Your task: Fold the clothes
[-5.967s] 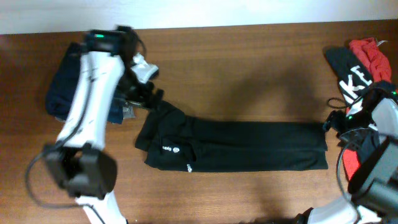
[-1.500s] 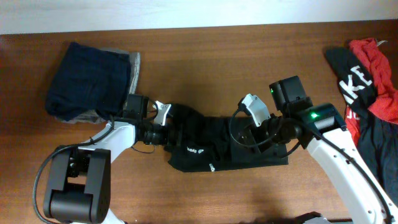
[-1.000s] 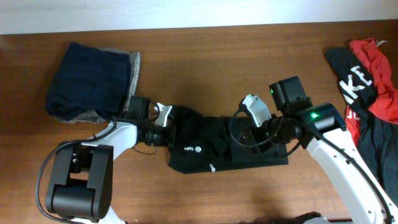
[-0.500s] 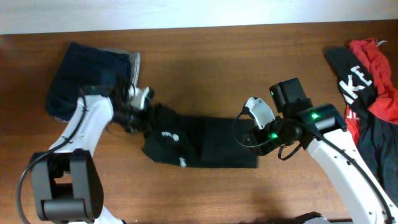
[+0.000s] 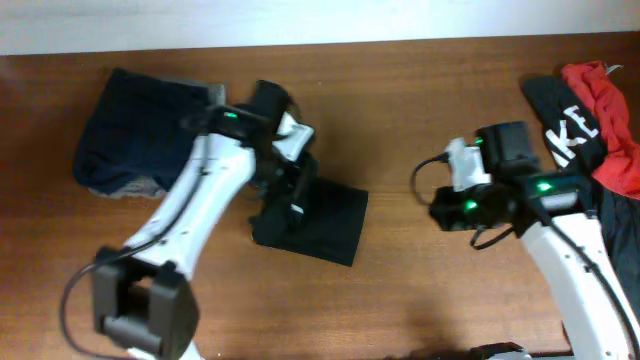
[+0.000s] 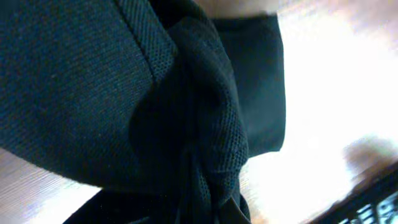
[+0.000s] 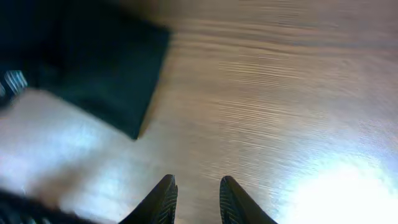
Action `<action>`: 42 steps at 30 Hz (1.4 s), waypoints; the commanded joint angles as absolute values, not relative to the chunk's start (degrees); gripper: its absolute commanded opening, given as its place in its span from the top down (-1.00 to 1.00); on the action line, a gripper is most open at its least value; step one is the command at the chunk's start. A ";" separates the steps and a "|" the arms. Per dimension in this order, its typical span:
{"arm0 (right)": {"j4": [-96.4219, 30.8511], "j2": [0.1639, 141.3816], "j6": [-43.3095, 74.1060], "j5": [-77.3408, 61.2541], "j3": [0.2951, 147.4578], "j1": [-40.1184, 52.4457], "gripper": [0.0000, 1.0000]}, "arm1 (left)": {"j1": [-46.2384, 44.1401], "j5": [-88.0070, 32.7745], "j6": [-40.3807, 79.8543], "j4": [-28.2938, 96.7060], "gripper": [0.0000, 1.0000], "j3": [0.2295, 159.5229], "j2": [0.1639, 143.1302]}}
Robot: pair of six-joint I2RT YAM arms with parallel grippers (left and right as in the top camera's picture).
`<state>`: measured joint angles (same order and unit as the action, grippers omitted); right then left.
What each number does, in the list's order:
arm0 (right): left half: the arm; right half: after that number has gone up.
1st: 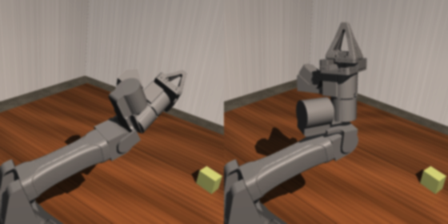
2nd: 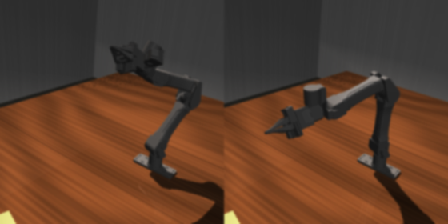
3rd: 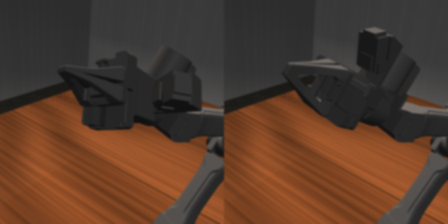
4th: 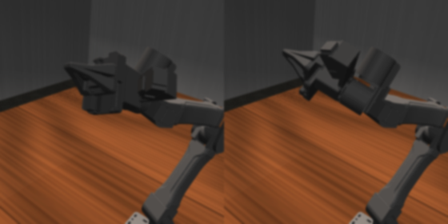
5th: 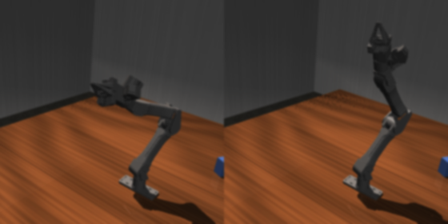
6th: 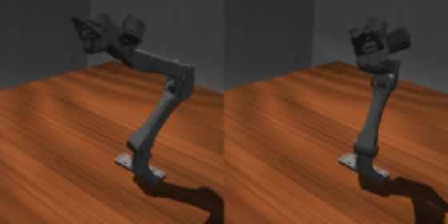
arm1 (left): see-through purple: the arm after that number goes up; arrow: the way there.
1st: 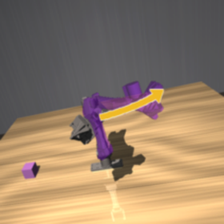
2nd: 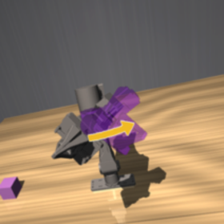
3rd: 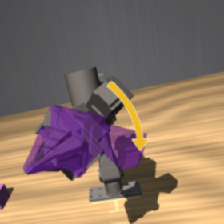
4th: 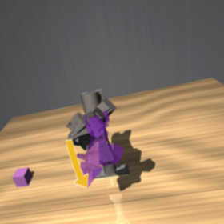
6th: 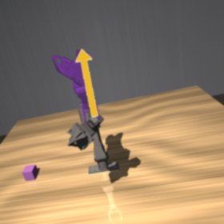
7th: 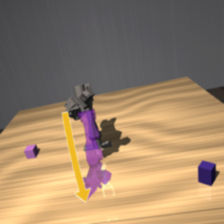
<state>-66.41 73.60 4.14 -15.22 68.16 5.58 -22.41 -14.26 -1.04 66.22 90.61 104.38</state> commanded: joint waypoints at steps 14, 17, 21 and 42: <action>-67.94 72.47 5.39 -22.55 68.90 -9.39 0.32 | -39.44 -7.51 2.85 69.63 -0.98 106.48 115.48; -66.96 72.47 -1.19 -29.76 68.71 -7.44 0.32 | -36.03 -1.08 4.45 79.85 -0.99 116.03 115.37; -61.21 74.17 -2.96 -39.31 66.37 3.18 0.36 | -25.56 0.89 6.66 86.59 -0.98 122.34 115.37; -52.07 101.60 21.10 -8.25 63.57 15.51 0.81 | -11.81 -21.34 -9.10 85.47 -0.84 112.44 117.69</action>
<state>-49.52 104.03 22.35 -14.52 63.31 20.84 -12.19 -19.38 -6.48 86.11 113.38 117.51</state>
